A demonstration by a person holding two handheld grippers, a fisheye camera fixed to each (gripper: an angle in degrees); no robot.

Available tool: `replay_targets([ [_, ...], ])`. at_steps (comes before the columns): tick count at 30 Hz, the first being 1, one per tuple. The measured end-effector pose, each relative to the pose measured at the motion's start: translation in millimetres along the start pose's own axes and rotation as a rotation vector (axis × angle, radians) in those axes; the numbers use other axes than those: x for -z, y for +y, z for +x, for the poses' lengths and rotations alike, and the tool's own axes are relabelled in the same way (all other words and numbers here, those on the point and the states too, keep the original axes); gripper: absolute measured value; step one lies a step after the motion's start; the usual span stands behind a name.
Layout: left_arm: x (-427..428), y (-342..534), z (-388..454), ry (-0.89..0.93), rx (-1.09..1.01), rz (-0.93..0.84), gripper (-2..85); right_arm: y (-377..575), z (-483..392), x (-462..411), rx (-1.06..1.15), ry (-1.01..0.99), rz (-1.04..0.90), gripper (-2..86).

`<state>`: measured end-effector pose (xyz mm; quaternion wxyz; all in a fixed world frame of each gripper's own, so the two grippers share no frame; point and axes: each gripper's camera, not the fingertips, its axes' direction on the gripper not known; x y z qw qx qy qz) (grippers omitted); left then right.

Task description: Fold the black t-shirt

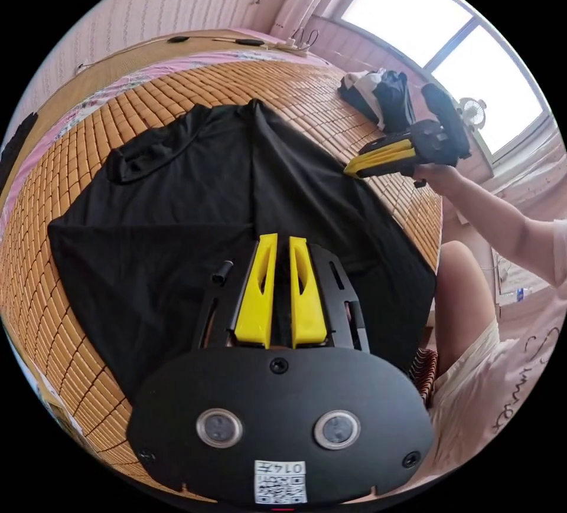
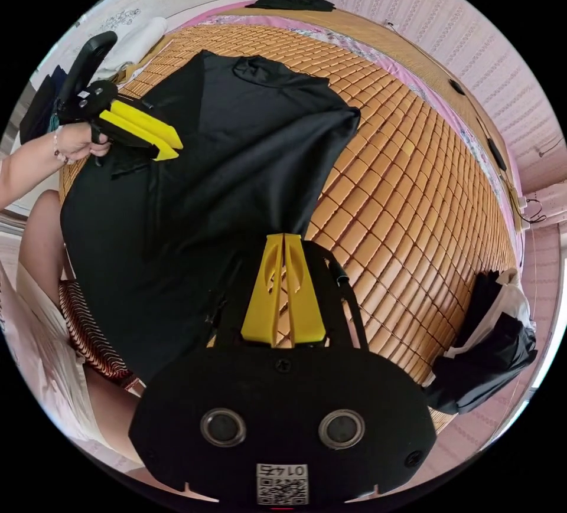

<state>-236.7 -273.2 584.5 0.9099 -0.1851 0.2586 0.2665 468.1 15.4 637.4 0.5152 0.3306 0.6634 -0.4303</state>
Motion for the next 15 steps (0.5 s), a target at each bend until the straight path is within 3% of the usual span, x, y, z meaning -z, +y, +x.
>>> replay_targets([
  [7, 1.8, 5.1, 7.1, -0.028, 0.012, 0.009, 2.4, 23.2, 30.5, 24.2, -0.053, -0.066, 0.018, -0.5],
  [9, 10.0, 7.4, 5.8, 0.008, 0.023, 0.031, 3.8, 24.9, 51.2, 45.4, -0.097, -0.089, 0.107, 0.1],
  [12, 39.6, 18.1, -6.7, 0.020, 0.077, 0.136, 5.0, 8.6, 92.2, 64.9, -0.169, -0.169, 0.255, 5.9],
  [15, 67.1, 31.3, -38.2, -0.100, 0.165, 0.203, 5.5, -31.0, 126.7, 57.4, -0.226, -0.237, 0.324, 11.8],
])
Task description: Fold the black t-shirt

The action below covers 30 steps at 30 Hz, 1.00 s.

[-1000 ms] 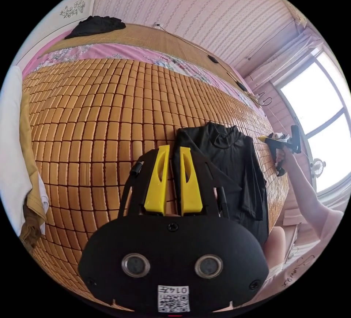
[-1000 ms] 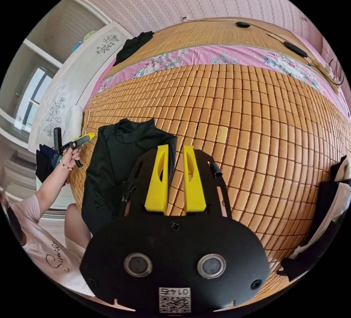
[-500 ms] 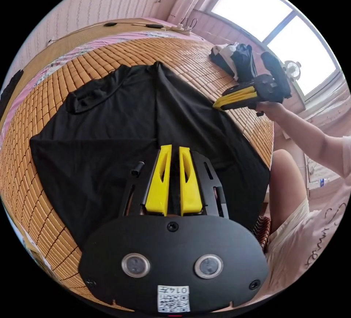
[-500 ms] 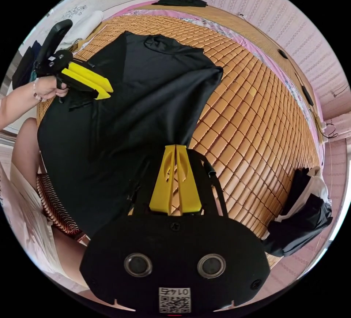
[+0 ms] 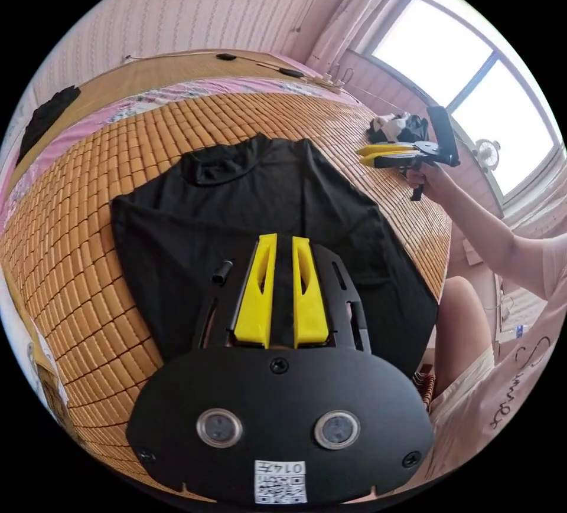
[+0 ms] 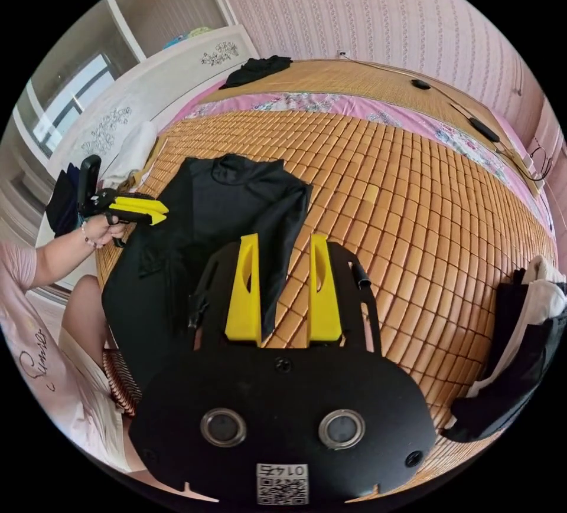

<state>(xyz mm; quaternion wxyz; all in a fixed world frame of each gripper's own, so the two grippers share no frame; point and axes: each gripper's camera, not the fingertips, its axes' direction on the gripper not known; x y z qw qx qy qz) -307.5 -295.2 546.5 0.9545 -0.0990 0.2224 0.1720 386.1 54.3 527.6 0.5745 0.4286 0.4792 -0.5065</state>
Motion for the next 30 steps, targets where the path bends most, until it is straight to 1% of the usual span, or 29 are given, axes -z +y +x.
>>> replay_targets([
  [2, 13.9, -0.3, -30.6, -0.169, 0.062, 0.018, 6.5, -33.4, 15.2, -26.4, -0.040, -0.006, -0.009, 12.7],
  [4, 21.0, -0.9, -57.1, -0.201, 0.147, 0.028, 7.6, -55.5, 23.8, -43.8, -0.081, -0.016, -0.017, 13.1],
  [6, 24.5, -3.7, -79.8, -0.231, 0.207, 0.027, 8.1, -75.4, 28.3, -60.9, -0.119, -0.018, -0.068, 13.6],
  [8, 31.1, -7.4, -99.6, -0.285, 0.269, 0.075, 7.7, -94.4, 29.2, -77.8, -0.153, 0.007, -0.133, 12.5],
  [9, 31.5, -8.7, -103.5, -0.286, 0.280, 0.080, 7.8, -97.8, 29.4, -79.2, -0.163, 0.034, -0.148, 11.9],
  [10, 28.9, -11.6, -111.2, -0.274, 0.295, 0.071, 8.1, -103.9, 30.5, -77.4, -0.181, 0.108, -0.166, 7.7],
  [11, 23.2, -13.4, -119.7, -0.223, 0.326, 0.045, 8.9, -108.3, 32.1, -74.1, -0.180, 0.149, -0.172, 4.4],
  [12, 19.9, -13.8, -124.0, -0.183, 0.343, 0.034, 9.1, -110.7, 33.5, -71.1, -0.173, 0.138, -0.166, 3.3],
  [13, 14.7, -13.2, -131.3, -0.082, 0.364, 0.037, 9.5, -116.7, 38.3, -64.2, -0.173, 0.080, -0.156, 1.8],
  [14, 10.3, -11.4, -136.9, 0.008, 0.376, 0.038, 8.1, -123.5, 42.1, -56.0, -0.177, 0.049, -0.146, 1.3],
  [15, 8.0, -10.6, -139.1, 0.038, 0.382, 0.029, 7.4, -127.0, 42.4, -51.4, -0.174, 0.049, -0.138, 1.1],
  [16, 4.8, -9.4, -141.8, 0.050, 0.390, 0.003, 3.7, -135.1, 40.6, -43.1, -0.156, 0.068, -0.130, 0.9],
  [17, 5.9, -9.2, -142.6, 0.035, 0.383, 0.009, 1.3, -144.5, 37.4, -36.7, -0.132, 0.091, -0.134, 0.8],
  [20, 14.5, -12.5, -148.4, -0.030, 0.419, 0.030, -0.5, -167.0, 34.2, -18.6, -0.114, 0.127, -0.118, 0.6],
  [23, 28.8, -21.2, -151.0, -0.096, 0.418, 0.061, -0.9, -186.3, 37.0, 5.4, -0.141, 0.132, -0.068, 0.5],
  [24, 32.7, -22.7, -150.9, -0.104, 0.423, 0.076, -0.9, -190.0, 36.7, 11.7, -0.146, 0.137, -0.050, 0.5],
  [26, 50.8, -27.6, -148.1, -0.104, 0.445, 0.163, -1.0, -206.9, 34.0, 37.0, -0.159, 0.159, 0.003, 0.5],
  [30, 71.2, -33.2, -135.2, -0.131, 0.406, 0.216, -1.0, -229.7, 25.2, 72.9, -0.145, 0.162, 0.047, 0.5],
])
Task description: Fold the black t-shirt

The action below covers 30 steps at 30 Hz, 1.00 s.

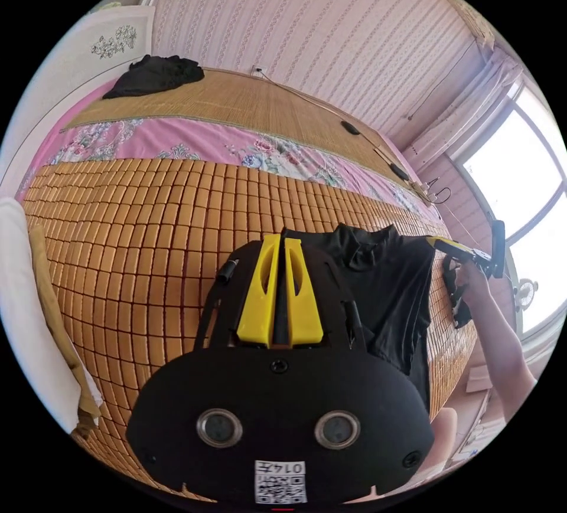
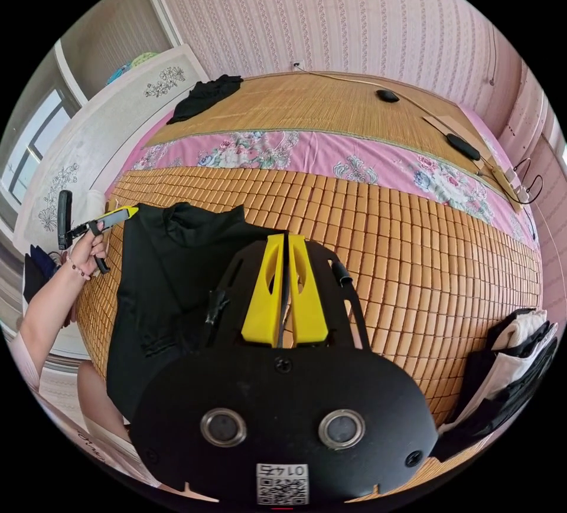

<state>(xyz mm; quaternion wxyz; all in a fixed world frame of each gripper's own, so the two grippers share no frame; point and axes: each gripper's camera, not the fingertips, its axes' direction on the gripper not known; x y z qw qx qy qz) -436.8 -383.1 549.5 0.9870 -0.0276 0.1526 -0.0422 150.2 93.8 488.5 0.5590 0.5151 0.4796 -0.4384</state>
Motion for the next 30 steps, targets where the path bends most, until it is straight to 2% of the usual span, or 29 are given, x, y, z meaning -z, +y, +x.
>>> replay_targets([
  [6, 39.0, 18.9, 18.7, 0.077, -0.095, 0.040, -1.0, 16.9, -12.4, 65.5, 0.064, -0.061, 0.024, 0.5],
  [12, 104.6, 105.8, 49.2, 0.124, -0.318, -0.047, -0.9, 136.5, -37.0, 169.4, 0.126, -0.139, 0.033, 0.6],
  [16, 157.6, 201.4, 63.6, 0.151, -0.384, -0.100, -0.9, 237.9, -64.4, 240.9, 0.067, -0.298, 0.033, 0.6],
  [19, 175.4, 277.3, 67.5, 0.156, -0.352, -0.161, -0.8, 313.8, -88.3, 254.9, 0.028, -0.313, -0.007, 0.6],
  [22, 168.4, 338.7, 61.0, 0.096, -0.265, -0.215, -0.8, 377.7, -101.5, 218.5, -0.041, -0.247, -0.119, 0.6],
  [24, 159.3, 362.5, 54.7, 0.123, -0.196, -0.244, -0.8, 399.8, -105.7, 196.0, -0.072, -0.206, -0.177, 0.6],
  [27, 157.1, 379.1, 51.4, 0.095, -0.158, -0.246, -0.7, 403.8, -104.4, 203.1, -0.129, -0.211, -0.128, 0.7],
  [30, 179.0, 377.3, 54.7, 0.106, -0.159, -0.184, -0.7, 385.1, -108.0, 246.8, -0.109, -0.228, -0.040, 0.7],
])
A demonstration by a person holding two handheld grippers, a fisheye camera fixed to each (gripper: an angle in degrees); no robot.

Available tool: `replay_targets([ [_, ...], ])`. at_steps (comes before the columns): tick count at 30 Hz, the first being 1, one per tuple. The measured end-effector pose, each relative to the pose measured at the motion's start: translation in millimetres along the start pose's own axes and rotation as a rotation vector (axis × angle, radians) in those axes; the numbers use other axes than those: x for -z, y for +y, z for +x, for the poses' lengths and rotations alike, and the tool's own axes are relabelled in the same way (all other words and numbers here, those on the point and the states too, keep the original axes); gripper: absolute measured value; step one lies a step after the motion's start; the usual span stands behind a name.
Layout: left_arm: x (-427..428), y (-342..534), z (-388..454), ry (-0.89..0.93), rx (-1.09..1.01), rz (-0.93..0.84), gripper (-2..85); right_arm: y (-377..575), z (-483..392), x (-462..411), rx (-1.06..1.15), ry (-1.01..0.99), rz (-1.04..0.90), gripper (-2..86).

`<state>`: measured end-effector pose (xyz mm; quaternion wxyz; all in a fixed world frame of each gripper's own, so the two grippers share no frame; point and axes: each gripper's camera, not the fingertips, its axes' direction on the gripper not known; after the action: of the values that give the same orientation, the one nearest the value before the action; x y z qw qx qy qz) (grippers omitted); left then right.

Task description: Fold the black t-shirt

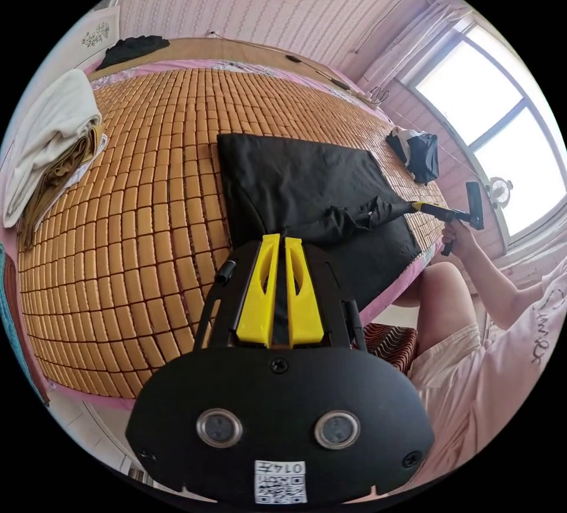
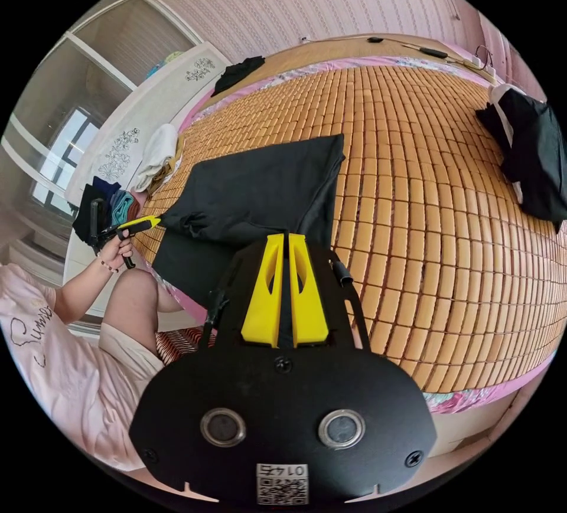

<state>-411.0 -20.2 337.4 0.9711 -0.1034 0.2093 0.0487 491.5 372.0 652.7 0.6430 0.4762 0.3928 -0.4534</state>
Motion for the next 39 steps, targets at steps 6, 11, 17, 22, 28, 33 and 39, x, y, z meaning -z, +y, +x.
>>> replay_targets([
  [6, 25.6, 19.4, 24.2, 0.003, -0.064, -0.001, -0.8, -8.4, -37.0, 37.7, 0.088, 0.033, -0.030, 1.0],
  [11, -19.8, 53.6, 34.6, -0.105, -0.078, -0.193, -0.3, 12.9, -43.9, -24.5, 0.049, 0.088, -0.187, 2.3],
  [17, -1.7, 79.8, 28.9, -0.121, 0.082, -0.093, -0.5, 14.2, -63.0, -14.6, -0.018, 0.148, -0.201, 4.5],
  [22, 32.7, 102.7, 25.3, -0.057, 0.194, -0.018, -0.9, 8.9, -94.3, 5.9, -0.035, 0.119, -0.163, 4.6],
  [28, 15.6, 89.7, 69.0, 0.012, 0.064, -0.087, -0.2, -32.0, -170.2, -26.4, 0.083, 0.154, -0.176, 7.0],
  [33, -18.2, 67.9, 103.5, -0.034, -0.036, -0.155, 3.4, -79.3, -197.3, -61.0, 0.177, 0.217, -0.234, 9.8],
  [39, -34.6, 70.4, 94.5, -0.145, -0.098, -0.252, 6.8, -82.2, -179.5, -79.9, 0.213, 0.313, -0.346, 10.7],
])
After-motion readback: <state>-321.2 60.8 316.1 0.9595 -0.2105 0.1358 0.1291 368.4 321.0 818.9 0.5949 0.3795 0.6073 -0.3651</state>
